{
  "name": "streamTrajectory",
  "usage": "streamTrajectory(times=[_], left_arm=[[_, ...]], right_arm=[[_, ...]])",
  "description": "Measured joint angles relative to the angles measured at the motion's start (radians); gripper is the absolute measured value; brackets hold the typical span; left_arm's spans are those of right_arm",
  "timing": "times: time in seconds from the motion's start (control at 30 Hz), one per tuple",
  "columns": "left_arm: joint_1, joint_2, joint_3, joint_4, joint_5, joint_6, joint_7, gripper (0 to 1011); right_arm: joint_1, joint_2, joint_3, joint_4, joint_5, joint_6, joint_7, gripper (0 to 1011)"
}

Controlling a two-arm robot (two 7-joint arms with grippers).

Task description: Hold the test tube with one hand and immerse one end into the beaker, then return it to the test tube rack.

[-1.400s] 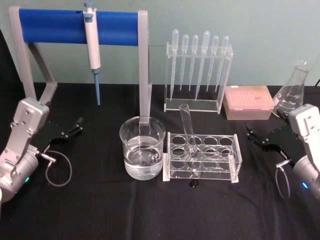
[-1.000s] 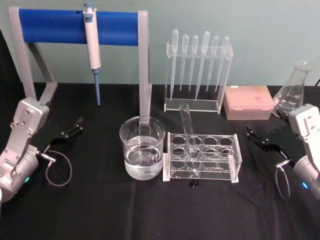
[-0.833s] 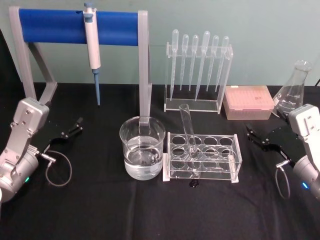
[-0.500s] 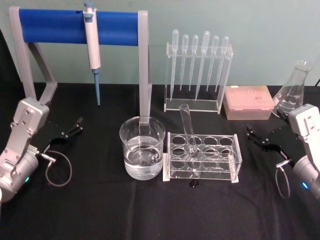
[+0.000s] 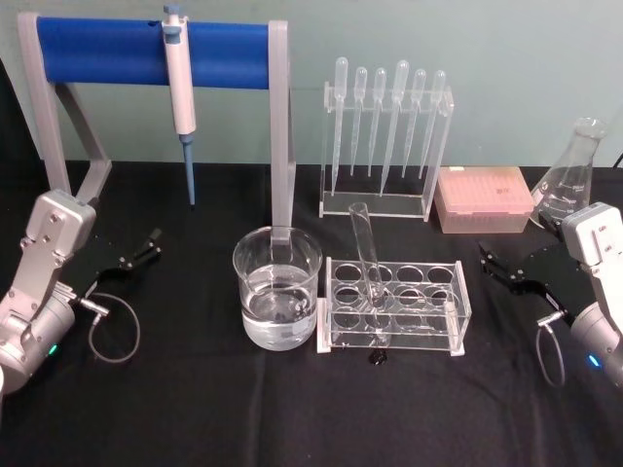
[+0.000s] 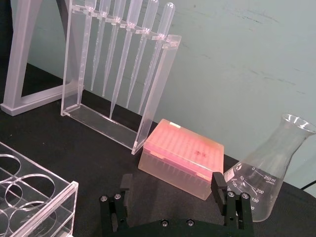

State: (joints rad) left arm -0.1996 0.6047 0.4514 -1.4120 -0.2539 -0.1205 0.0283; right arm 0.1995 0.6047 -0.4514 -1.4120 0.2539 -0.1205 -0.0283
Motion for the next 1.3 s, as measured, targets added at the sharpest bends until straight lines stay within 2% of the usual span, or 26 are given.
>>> streamTrajectory(times=[0.17,0.3,0.43,0.6,0.73,0.77,0.8,0.83,0.87,0.93,0.97,1.03,1.07,1.2,1.3], left_arm=[[0.0,0.0,0.0,0.0,0.0,0.0,0.0,1000],[0.0,0.0,0.0,0.0,0.0,0.0,0.0,1000],[0.0,0.0,0.0,0.0,0.0,0.0,0.0,1000],[0.0,0.0,0.0,0.0,0.0,0.0,0.0,1000],[0.0,0.0,0.0,0.0,0.0,0.0,0.0,1000],[0.0,0.0,0.0,0.0,0.0,0.0,0.0,1000],[0.0,0.0,0.0,0.0,0.0,0.0,0.0,1000],[0.0,0.0,0.0,0.0,0.0,0.0,0.0,1000],[0.0,0.0,0.0,0.0,0.0,0.0,0.0,1000],[0.0,0.0,0.0,0.0,0.0,0.0,0.0,1000],[0.0,0.0,0.0,0.0,0.0,0.0,0.0,1000],[0.0,0.0,0.0,0.0,0.0,0.0,0.0,1000],[0.0,0.0,0.0,0.0,0.0,0.0,0.0,1000],[0.0,0.0,0.0,0.0,0.0,0.0,0.0,1000],[0.0,0.0,0.0,0.0,0.0,0.0,0.0,1000]], right_arm=[[-0.001,0.0,0.002,-0.001,-0.001,0.0,0.0,1003],[-0.028,0.009,0.022,-0.034,-0.009,0.0,-0.008,1002],[-0.071,0.031,0.048,-0.094,-0.015,0.002,-0.019,1003],[-0.153,0.085,0.093,-0.213,0.001,0.024,-0.014,1002],[-0.198,0.139,0.114,-0.297,0.04,0.039,0.06,1002],[-0.207,0.159,0.119,-0.324,0.062,0.047,0.101,1003],[-0.207,0.159,0.119,-0.324,0.062,0.047,0.101,1003],[-0.212,0.177,0.122,-0.35,0.087,0.056,0.147,1002],[-0.213,0.184,0.123,-0.362,0.099,0.062,0.169,1003],[-0.201,0.202,0.119,-0.396,0.138,0.083,0.253,1003],[-0.201,0.202,0.119,-0.396,0.138,0.083,0.253,1003],[-0.177,0.202,0.107,-0.407,0.158,0.102,0.307,1002],[-0.156,0.194,0.097,-0.407,0.168,0.119,0.34,1003],[-0.108,0.165,0.069,-0.396,0.177,0.15,0.391,1003],[-0.058,0.13,0.041,-0.376,0.174,0.184,0.427,1003]])
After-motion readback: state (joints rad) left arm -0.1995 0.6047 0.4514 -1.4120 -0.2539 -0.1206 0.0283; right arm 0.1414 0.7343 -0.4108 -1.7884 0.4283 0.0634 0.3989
